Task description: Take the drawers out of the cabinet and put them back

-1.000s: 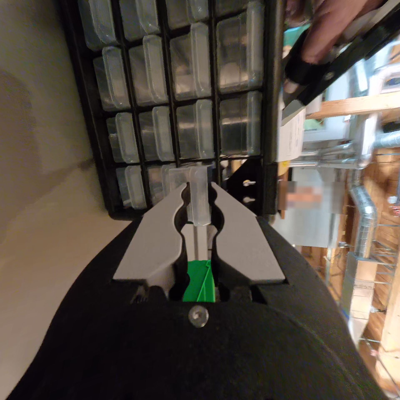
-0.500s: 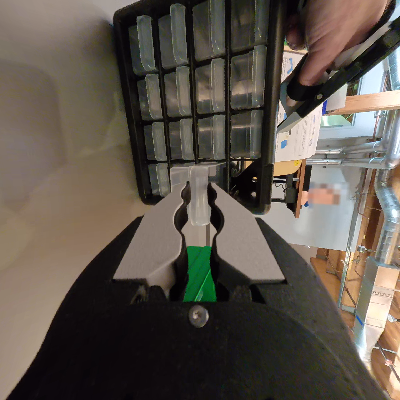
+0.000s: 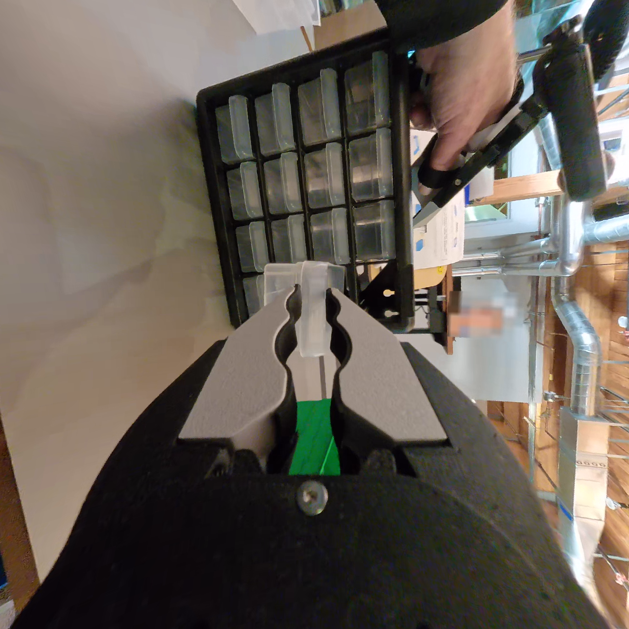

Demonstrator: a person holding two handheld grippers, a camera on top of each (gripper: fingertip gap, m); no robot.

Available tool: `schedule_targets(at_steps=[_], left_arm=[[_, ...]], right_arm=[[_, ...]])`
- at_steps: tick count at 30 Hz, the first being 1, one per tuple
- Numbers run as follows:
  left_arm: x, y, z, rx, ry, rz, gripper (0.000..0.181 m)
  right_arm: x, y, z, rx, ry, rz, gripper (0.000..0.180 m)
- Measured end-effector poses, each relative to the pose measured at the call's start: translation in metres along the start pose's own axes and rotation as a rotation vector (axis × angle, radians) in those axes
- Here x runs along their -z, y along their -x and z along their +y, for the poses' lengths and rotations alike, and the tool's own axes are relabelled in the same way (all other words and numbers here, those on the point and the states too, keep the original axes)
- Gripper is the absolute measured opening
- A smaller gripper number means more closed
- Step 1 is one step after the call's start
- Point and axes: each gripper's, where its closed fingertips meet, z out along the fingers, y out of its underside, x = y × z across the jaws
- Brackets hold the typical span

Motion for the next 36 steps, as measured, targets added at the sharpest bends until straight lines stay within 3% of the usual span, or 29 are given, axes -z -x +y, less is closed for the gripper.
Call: schedule_targets(at_steps=[8,14,23,27,29,31,33,36], left_arm=[[0.000,0.000,0.000,-0.003,0.000,-0.003,0.000],[0.000,0.000,0.000,-0.006,0.000,-0.006,0.000],[0.000,0.000,0.000,-0.007,0.000,-0.008,0.000],[0.000,0.000,0.000,-0.007,0.000,-0.007,0.000],[0.000,0.000,0.000,-0.009,0.000,-0.009,0.000],[0.000,0.000,0.000,-0.009,0.000,-0.009,0.000],[0.000,0.000,0.000,-0.008,0.000,-0.009,0.000],[0.000,0.000,0.000,-0.011,0.000,-0.012,0.000]], right_arm=[[0.019,-0.003,0.008,-0.052,-0.017,-0.101,0.012],[0.035,0.037,0.028,-0.077,-0.018,-0.313,0.012],[0.047,0.104,0.113,-0.067,0.237,-0.630,0.018],[0.067,0.116,0.127,-0.312,0.385,-0.836,0.053],[0.063,0.100,0.117,-0.579,0.426,-0.847,0.063],[0.047,0.084,0.103,-0.873,0.448,-0.852,0.083],[0.028,0.079,0.102,-0.997,0.479,-0.833,0.084],[0.000,0.083,0.116,-1.018,0.569,-0.778,0.086]])
